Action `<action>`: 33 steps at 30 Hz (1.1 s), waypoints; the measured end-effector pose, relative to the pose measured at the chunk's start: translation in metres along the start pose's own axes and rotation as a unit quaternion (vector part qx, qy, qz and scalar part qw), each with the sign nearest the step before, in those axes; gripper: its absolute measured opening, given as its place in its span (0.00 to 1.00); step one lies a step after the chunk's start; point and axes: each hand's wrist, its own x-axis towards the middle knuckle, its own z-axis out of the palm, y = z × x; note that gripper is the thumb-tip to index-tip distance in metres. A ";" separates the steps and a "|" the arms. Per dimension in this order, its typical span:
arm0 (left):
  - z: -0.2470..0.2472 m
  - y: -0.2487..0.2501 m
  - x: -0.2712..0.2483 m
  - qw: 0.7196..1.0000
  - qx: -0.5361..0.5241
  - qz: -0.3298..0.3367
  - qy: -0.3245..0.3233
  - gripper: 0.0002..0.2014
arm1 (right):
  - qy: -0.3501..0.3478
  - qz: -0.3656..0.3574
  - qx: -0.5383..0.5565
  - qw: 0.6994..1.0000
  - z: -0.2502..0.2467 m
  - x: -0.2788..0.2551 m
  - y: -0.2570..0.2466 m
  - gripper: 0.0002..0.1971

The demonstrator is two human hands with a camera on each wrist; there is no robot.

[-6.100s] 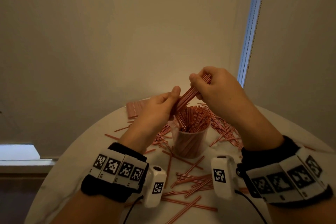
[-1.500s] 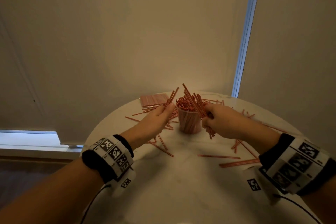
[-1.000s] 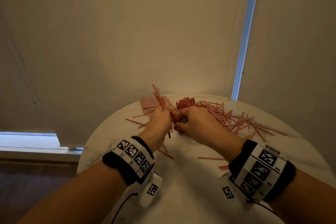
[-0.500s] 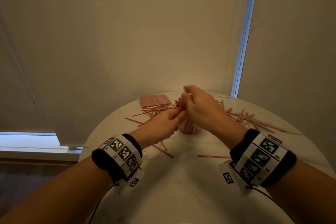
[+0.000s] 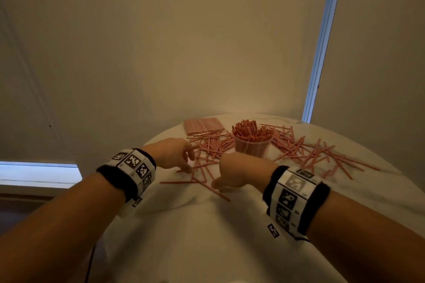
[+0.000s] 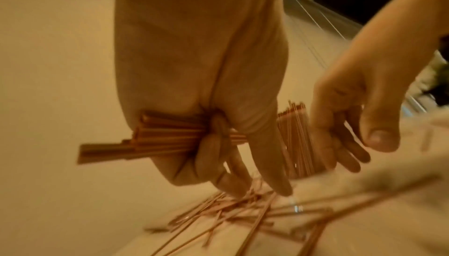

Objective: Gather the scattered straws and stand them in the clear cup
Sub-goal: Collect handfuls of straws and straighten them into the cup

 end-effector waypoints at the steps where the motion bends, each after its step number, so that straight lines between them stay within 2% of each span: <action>1: 0.003 -0.005 0.001 0.998 0.053 -0.009 -0.023 0.26 | -0.010 0.001 -0.026 1.000 0.003 0.007 -0.003 0.25; 3: 0.011 -0.013 0.004 0.993 0.107 -0.023 -0.041 0.35 | -0.009 -0.001 -0.042 0.999 0.008 0.019 -0.006 0.26; 7: 0.024 -0.017 0.016 0.994 0.110 -0.022 -0.014 0.25 | -0.017 0.002 -0.080 0.997 0.006 0.032 -0.015 0.26; 10: 0.028 -0.010 0.029 0.997 0.071 -0.041 0.005 0.27 | -0.023 -0.006 -0.122 0.992 0.002 0.032 -0.020 0.13; 12: 0.031 -0.003 0.037 0.995 0.078 -0.065 0.008 0.29 | -0.031 -0.009 -0.145 0.989 0.002 0.027 -0.021 0.14; 15: 0.033 0.011 0.044 0.993 0.077 -0.089 0.015 0.25 | -0.050 -0.010 -0.151 0.987 0.001 0.016 -0.018 0.16; 18: 0.033 0.027 0.047 0.994 0.064 -0.088 0.001 0.20 | -0.070 0.006 -0.141 0.987 0.002 0.003 -0.010 0.06; 22: 0.035 0.047 0.043 0.992 0.077 -0.094 -0.018 0.15 | -0.077 0.015 -0.153 0.985 0.011 -0.014 0.004 0.04; 26: 0.038 0.056 0.034 0.992 0.088 -0.093 -0.016 0.16 | -0.044 0.014 -0.123 0.991 0.010 -0.030 0.031 0.10; 30: 0.036 0.046 0.026 0.994 0.047 -0.099 -0.009 0.19 | -0.047 0.033 -0.112 0.992 -0.001 -0.056 0.070 0.11; 33: 0.033 0.034 0.023 0.995 -0.028 -0.093 -0.002 0.12 | -0.075 0.053 -0.146 0.985 -0.003 -0.080 0.097 0.10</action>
